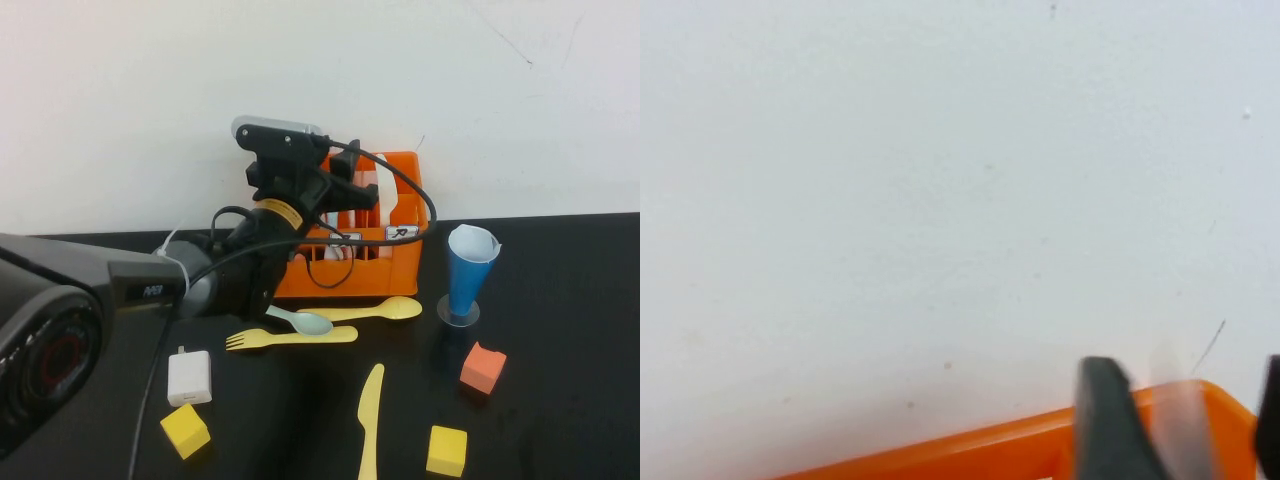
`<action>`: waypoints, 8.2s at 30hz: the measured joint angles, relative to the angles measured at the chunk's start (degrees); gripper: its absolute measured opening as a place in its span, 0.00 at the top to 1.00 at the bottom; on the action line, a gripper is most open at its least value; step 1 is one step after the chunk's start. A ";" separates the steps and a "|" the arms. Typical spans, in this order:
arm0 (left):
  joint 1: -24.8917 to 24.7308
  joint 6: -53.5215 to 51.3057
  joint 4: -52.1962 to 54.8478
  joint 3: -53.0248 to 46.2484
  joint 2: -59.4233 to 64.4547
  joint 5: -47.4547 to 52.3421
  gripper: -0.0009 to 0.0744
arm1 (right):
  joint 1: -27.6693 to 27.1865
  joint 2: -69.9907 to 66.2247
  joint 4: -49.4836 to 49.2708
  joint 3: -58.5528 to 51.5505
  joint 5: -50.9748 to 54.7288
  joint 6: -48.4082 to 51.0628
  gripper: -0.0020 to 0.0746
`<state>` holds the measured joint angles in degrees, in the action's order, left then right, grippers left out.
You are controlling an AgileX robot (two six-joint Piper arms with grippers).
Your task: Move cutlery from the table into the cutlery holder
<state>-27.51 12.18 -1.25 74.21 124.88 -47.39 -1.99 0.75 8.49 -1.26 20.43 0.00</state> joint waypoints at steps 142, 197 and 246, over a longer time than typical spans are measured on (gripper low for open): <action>-18.39 -19.52 -8.11 4.16 -6.68 93.60 0.40 | 0.00 0.00 0.00 0.00 0.10 0.00 0.98; -13.37 -15.30 -2.86 -19.52 -23.15 31.02 0.83 | 0.00 0.00 0.00 0.00 0.10 0.00 0.98; -6.05 -8.41 2.11 -10.19 -27.49 22.44 0.97 | 0.00 0.00 0.00 0.00 0.10 0.00 0.98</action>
<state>-33.56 3.77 0.86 64.02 97.39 -24.95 -1.99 0.75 8.49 -1.26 20.53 0.00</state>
